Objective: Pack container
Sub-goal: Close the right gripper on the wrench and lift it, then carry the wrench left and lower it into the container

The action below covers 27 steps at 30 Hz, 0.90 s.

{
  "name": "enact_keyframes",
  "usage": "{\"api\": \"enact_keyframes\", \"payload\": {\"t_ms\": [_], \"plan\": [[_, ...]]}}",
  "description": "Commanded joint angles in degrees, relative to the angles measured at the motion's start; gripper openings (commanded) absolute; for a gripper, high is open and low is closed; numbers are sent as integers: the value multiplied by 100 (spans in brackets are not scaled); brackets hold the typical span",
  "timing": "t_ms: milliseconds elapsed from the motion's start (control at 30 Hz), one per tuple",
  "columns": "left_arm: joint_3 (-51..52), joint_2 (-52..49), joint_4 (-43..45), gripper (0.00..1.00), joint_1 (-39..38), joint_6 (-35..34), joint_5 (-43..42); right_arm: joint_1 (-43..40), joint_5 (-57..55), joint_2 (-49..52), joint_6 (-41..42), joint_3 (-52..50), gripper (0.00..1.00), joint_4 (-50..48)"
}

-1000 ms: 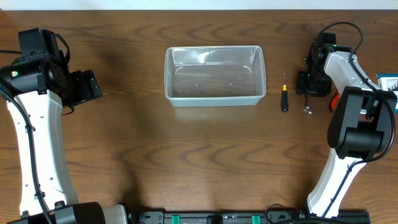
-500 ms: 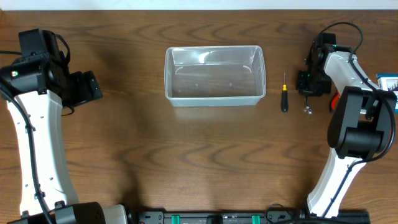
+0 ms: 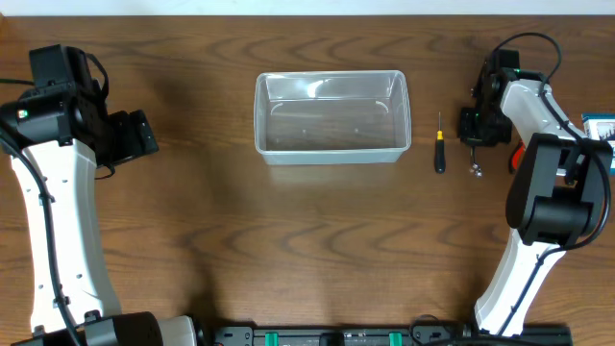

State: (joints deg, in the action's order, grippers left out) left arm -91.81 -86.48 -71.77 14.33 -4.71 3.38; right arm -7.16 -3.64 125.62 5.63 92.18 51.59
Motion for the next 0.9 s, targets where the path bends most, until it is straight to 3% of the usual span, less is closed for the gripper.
{"api": "enact_keyframes", "payload": {"t_ms": [0,533,867], "plan": [[-133,55,-26,98,24,-33,11,17,-39,114,9,39,14,-37],[-133,55,-26,98,24,-33,11,17,-42,114,13,48,1,-44],[-133,55,-24,98,24,-33,11,48,-42,111,70,702,1,413]]}}
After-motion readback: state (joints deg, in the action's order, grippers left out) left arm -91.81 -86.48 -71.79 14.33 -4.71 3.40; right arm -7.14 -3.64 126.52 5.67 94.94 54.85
